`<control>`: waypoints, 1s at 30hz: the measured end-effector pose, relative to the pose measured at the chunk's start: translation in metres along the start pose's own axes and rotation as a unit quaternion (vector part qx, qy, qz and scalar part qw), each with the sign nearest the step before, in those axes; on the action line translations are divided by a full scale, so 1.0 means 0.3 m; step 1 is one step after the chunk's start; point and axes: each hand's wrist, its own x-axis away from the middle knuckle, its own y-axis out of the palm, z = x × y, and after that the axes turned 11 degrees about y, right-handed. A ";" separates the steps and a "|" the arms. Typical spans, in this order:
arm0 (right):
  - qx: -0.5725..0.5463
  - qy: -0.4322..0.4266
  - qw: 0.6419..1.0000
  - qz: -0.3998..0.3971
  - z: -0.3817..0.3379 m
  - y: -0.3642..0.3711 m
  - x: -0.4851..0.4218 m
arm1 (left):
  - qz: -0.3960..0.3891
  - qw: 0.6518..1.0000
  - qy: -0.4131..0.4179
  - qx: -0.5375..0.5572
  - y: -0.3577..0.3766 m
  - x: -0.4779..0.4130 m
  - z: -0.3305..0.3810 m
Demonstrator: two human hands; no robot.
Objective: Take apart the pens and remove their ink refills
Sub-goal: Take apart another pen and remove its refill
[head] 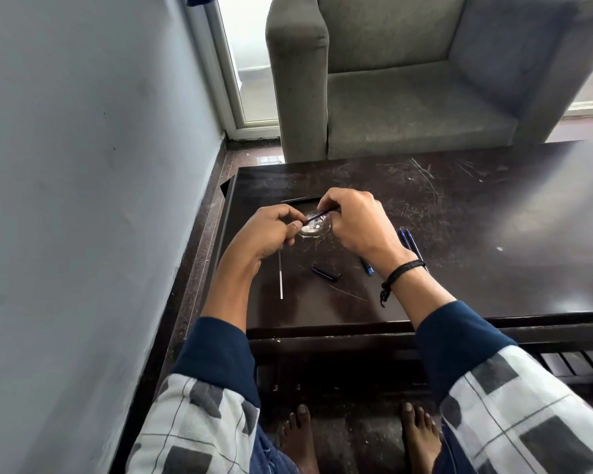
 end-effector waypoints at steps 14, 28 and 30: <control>-0.002 -0.012 1.000 0.011 -0.009 -0.005 0.011 | -0.007 1.000 0.000 0.013 0.009 -0.007 -0.005; -0.016 -0.021 0.998 -0.052 -0.029 0.000 0.022 | -0.017 1.000 0.017 0.018 -0.003 0.012 0.011; -0.017 -0.021 0.998 -0.052 -0.028 0.003 0.022 | -0.011 0.999 0.024 0.018 0.002 0.015 0.013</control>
